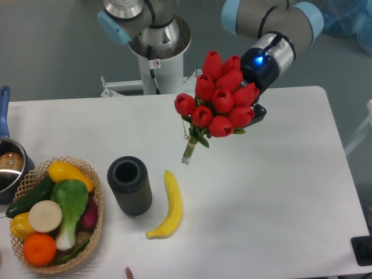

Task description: Place the flowers on the table

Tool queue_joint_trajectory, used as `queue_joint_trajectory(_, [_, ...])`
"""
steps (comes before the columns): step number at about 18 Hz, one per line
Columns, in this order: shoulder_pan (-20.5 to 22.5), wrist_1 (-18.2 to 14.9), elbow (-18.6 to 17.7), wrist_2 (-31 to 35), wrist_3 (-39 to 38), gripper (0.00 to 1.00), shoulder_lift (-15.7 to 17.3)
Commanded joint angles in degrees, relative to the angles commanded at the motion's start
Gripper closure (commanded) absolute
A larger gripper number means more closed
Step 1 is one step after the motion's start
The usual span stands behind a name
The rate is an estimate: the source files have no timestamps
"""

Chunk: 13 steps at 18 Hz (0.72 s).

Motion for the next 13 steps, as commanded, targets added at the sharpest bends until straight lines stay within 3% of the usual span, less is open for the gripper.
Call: queue_joint_trajectory(13, [-0.4,0.0,0.4,0.6,0.1,0.55,0.2])
